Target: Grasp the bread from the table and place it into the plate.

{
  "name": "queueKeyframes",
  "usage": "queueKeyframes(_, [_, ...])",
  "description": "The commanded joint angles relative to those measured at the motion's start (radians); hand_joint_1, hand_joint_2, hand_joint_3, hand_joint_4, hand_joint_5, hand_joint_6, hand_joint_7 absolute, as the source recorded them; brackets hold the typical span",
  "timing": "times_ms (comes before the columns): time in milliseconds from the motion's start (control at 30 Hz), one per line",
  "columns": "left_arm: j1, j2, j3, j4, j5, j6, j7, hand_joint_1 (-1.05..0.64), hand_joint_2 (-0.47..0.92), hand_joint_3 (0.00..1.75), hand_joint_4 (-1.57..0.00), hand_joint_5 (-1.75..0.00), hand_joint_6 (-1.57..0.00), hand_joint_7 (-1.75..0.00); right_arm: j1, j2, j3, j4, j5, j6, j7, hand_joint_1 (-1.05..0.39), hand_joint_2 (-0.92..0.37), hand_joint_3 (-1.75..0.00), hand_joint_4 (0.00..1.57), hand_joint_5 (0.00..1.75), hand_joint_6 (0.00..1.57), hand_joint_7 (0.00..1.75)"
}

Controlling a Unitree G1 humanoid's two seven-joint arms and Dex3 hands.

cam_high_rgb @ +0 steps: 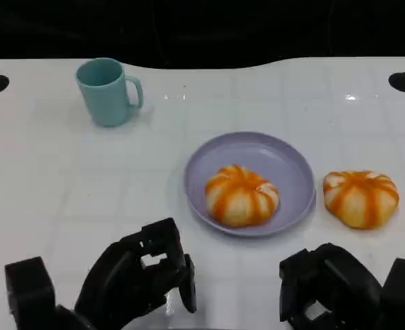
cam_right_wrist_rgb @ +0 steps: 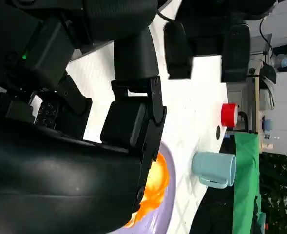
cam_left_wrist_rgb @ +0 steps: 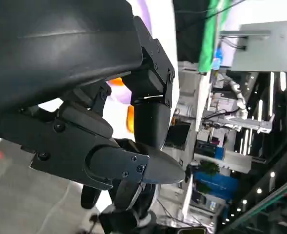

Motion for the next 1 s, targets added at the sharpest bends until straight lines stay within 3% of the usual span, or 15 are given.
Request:
queueKeyframes(33, [0.013, 0.004, 0.022, -0.026, -0.018, 0.043, -0.038, -0.75, 0.92, 0.17, -0.88, -1.75, -0.72, -1.74, 0.015, -0.017, -0.003, -0.008, 0.003, -0.004, 0.002, -1.05, -0.16, -1.14, 1.56, 1.22, 1.57, 0.94])
queueKeyframes(633, [-0.028, -0.021, 0.070, 0.044, -0.003, 0.088, -0.087, -0.79, 0.92, 0.12, -0.93, -1.75, -0.74, -1.75, -0.026, -0.011, -0.018, 0.038, 0.014, 0.006, 0.004, -1.05, -0.17, -1.12, 1.56, 1.24, 1.57, 0.95])
queueKeyframes(1000, [-0.032, -0.027, 0.075, 0.057, 0.004, 0.094, -0.097, -0.78, 0.92, 0.10, -0.93, -1.75, -0.76, -1.73, -0.043, 0.000, -0.028, 0.087, 0.023, -0.040, 0.011, -1.05, -0.21, -1.11, 1.57, 1.25, 1.57, 0.97])
